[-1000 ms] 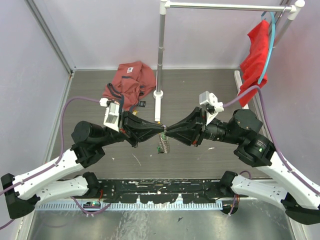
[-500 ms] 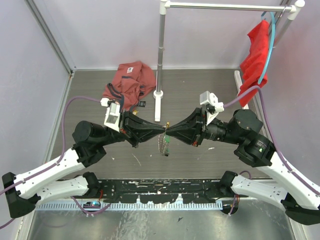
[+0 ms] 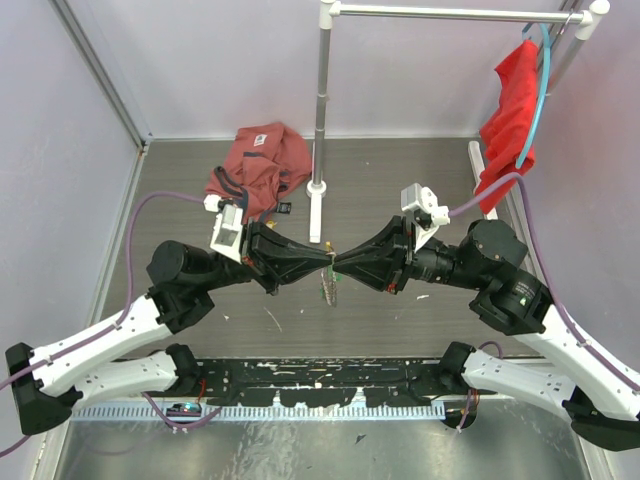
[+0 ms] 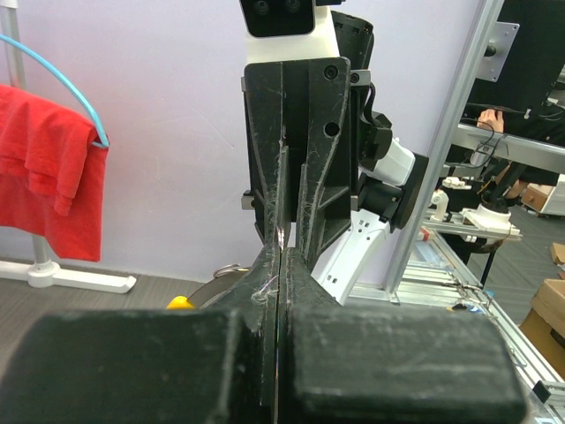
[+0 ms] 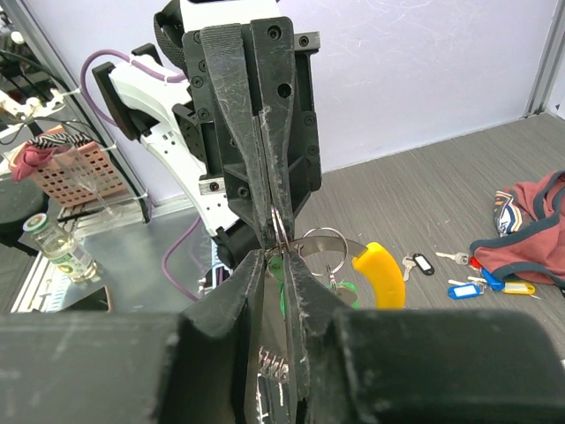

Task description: Put the keys on the keyring

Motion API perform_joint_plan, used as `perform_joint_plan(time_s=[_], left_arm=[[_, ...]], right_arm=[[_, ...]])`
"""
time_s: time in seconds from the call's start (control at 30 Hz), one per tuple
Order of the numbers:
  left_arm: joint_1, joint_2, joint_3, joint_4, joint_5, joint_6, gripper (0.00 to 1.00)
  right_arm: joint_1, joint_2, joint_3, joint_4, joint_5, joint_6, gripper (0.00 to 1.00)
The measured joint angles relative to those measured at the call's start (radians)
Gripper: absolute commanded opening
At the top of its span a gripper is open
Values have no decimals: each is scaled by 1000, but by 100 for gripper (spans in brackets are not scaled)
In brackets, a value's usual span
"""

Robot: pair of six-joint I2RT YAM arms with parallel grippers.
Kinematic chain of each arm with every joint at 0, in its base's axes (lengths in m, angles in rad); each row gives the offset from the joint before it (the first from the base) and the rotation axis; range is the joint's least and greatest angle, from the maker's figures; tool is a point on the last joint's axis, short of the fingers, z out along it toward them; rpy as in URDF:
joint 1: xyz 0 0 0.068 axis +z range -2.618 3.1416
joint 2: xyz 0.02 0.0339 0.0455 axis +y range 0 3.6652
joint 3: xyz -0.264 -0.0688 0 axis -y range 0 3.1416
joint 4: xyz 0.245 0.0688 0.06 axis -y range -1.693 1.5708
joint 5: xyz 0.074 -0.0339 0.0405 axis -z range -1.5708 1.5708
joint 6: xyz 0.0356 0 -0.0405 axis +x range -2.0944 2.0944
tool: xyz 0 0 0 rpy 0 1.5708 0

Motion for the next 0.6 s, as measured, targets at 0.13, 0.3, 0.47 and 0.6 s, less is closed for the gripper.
perform_joint_plan(time_s=[0.13, 0.3, 0.47, 0.6], left_arm=[[0, 4, 3, 0, 5, -3, 0], [0, 5, 7, 0, 16, -6, 0], [0, 8, 7, 5, 18, -7, 0], [0, 11, 7, -6, 21, -7, 0]], right_arm=[[0, -1, -1, -2, 2, -1, 9], [0, -5, -1, -3, 3, -6, 1], [0, -5, -1, -7, 3, -12, 2], [0, -5, 2, -35, 8, -40, 29]])
